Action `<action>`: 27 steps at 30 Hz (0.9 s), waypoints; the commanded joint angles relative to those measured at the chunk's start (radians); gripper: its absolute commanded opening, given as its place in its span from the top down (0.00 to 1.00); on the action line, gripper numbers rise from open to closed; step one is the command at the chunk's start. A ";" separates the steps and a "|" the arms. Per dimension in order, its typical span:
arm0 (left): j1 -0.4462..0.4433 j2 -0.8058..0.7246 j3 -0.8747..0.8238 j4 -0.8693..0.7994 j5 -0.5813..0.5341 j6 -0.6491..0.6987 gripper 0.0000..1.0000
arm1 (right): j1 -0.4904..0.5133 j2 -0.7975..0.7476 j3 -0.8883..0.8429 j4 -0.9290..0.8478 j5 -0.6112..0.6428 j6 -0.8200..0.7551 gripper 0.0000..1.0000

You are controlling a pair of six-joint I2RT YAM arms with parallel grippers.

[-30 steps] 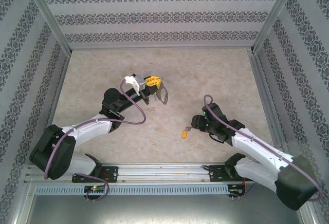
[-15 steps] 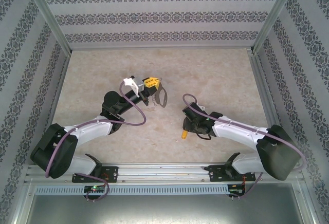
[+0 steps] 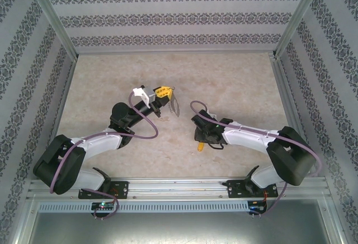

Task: Put the keys on the keyring

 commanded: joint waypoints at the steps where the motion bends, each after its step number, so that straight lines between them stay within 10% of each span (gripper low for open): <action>1: -0.012 -0.017 -0.007 0.109 -0.004 -0.017 1.00 | 0.017 0.018 0.014 -0.035 0.017 0.014 0.61; 27: -0.012 0.006 -0.013 0.173 0.003 -0.053 1.00 | 0.021 0.048 -0.018 -0.019 0.022 0.020 0.74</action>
